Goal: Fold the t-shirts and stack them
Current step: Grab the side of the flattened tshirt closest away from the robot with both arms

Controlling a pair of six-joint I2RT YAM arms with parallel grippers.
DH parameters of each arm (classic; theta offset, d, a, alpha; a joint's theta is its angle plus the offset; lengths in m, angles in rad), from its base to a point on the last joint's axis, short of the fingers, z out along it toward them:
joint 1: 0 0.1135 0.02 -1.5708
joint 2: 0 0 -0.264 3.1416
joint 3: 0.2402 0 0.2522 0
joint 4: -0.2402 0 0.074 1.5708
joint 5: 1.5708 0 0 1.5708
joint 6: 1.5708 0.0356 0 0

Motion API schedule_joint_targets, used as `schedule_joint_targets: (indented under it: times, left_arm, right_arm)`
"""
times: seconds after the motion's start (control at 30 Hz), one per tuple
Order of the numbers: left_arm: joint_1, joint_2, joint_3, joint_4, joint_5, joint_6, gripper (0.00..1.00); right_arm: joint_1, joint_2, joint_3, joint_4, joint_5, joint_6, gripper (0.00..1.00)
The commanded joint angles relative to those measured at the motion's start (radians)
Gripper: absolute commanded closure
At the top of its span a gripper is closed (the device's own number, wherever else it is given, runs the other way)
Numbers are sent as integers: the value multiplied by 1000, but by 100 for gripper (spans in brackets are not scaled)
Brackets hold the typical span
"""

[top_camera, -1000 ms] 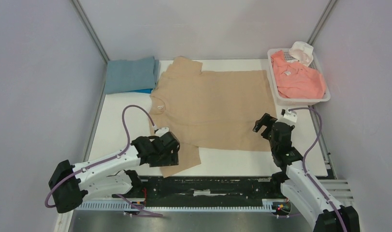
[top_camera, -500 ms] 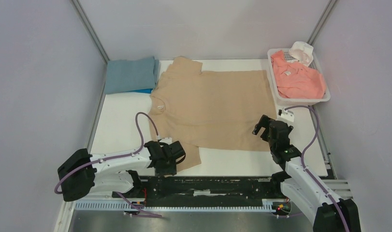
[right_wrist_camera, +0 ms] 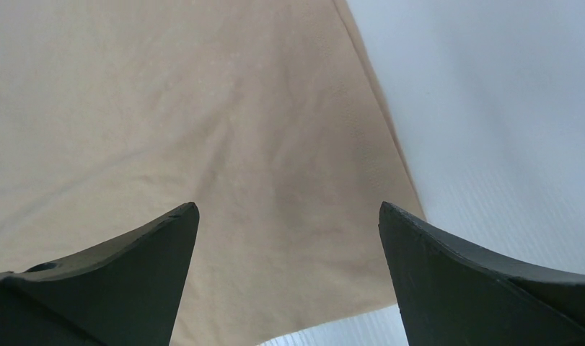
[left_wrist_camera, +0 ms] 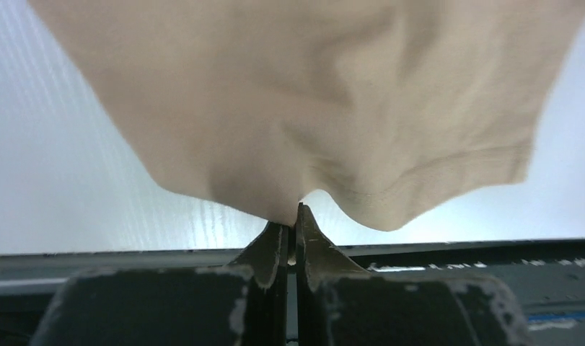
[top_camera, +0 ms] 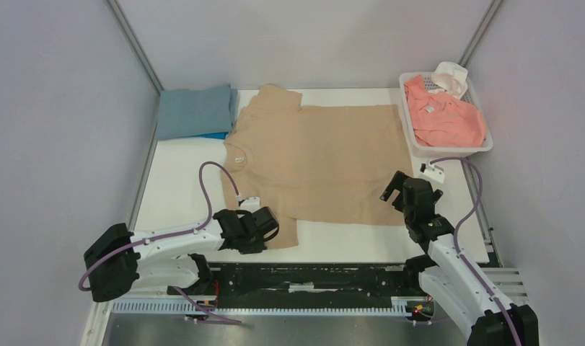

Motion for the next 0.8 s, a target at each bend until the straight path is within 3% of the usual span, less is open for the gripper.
schedule_joint_targets:
  times: [0.0, 0.17, 0.33, 0.47, 0.77]
  left_arm:
    - [0, -121, -26, 134, -59, 113, 98]
    - [-1, -199, -47, 210, -45, 185, 98]
    - [0, -225, -59, 216, -35, 205, 98]
    - [-1, -235, -75, 215, -50, 203, 98]
    - [0, -248, -87, 190, -98, 178, 98]
  right_arm:
    - [-3, -4, 91, -188, 81, 27, 2]
    - [-91, 37, 99, -320, 99, 40, 2]
    - [-213, 56, 56, -304, 18, 14, 2]
    - [-281, 106, 18, -276, -30, -5, 11]
    - [-285, 122, -67, -199, -84, 26, 39]
